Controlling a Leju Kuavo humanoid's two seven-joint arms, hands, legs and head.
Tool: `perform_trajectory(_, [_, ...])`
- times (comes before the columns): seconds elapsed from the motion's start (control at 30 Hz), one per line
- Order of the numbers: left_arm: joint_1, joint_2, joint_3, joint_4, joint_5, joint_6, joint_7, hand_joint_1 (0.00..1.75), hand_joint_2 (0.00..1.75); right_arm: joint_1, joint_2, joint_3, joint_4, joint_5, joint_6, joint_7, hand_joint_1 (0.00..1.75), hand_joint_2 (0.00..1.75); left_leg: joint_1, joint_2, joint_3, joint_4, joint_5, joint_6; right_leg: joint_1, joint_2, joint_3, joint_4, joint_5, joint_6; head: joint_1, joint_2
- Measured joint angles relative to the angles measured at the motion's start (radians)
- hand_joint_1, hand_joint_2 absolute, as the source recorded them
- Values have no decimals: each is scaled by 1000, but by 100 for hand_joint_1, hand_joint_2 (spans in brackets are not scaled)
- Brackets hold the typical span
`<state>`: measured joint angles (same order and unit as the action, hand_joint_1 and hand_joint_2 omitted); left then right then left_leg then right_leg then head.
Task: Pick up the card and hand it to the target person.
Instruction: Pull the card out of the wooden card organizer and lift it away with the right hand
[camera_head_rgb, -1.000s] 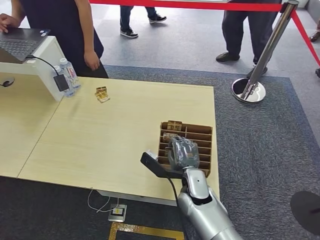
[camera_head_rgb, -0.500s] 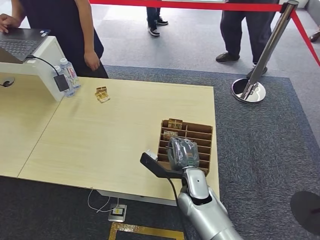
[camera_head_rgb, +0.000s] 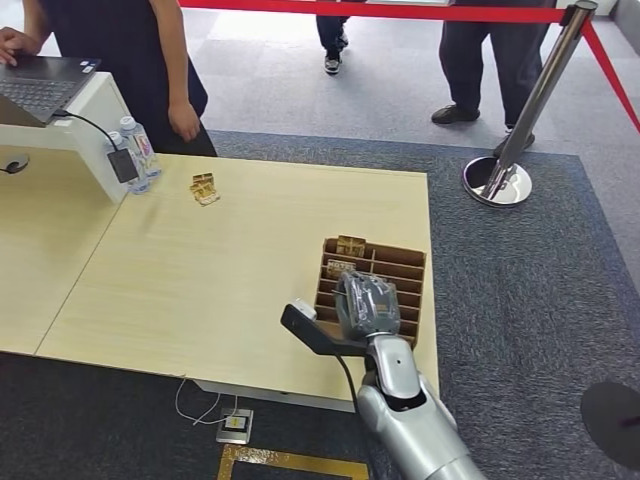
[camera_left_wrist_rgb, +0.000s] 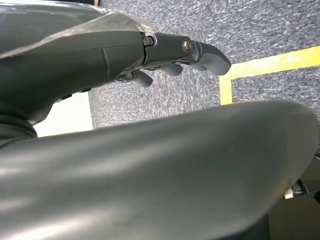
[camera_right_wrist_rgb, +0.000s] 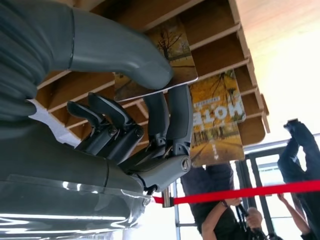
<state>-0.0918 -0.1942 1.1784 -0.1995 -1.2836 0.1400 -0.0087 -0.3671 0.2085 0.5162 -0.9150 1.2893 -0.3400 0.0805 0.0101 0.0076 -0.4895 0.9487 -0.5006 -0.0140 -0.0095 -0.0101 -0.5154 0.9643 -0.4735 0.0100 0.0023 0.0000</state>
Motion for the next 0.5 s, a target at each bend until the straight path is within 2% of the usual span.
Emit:
perform_trajectory(0.23, [0,0,0,0,1,-3,-5,0,0,19,-28,0,-125,-4,62,-6,175,175,0,0,0,0,0,0,0,0,0,0,0,0,0,0])
perform_trajectory(0.5, [-1,1,0,0,0,-14,-17,0,0,7,-83,3,-294,-33,142,-27,175,175,0,0,-1,0,0,0,0,0,0,0,0,0,0,0])
